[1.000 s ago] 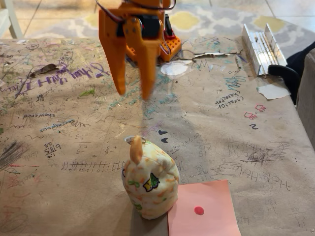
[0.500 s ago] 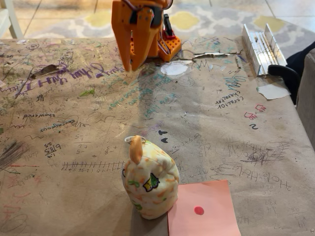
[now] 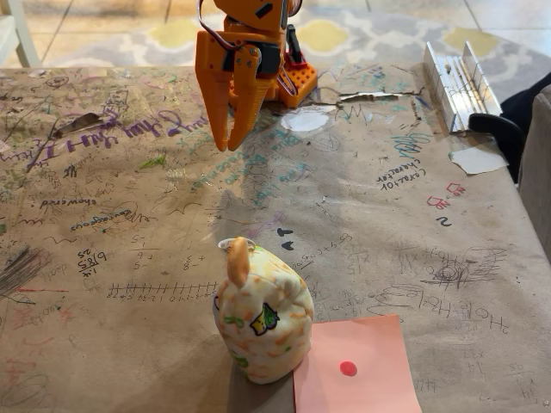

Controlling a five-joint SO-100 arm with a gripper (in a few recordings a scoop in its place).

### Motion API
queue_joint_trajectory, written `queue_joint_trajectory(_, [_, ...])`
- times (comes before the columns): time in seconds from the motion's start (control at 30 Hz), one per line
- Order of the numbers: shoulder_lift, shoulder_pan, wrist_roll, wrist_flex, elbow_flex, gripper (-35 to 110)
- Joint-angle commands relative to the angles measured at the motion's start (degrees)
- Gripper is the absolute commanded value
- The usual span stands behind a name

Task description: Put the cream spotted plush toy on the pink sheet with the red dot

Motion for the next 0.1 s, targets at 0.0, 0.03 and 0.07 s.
queue_joint_trajectory(0.0, [0.53,0.88,0.09,0.18,0.26,1])
queue_joint_trajectory(0.03, [0.53,0.88,0.09,0.18,0.26,1])
queue_joint_trajectory(0.07, [0.53,0.88,0.09,0.18,0.26,1])
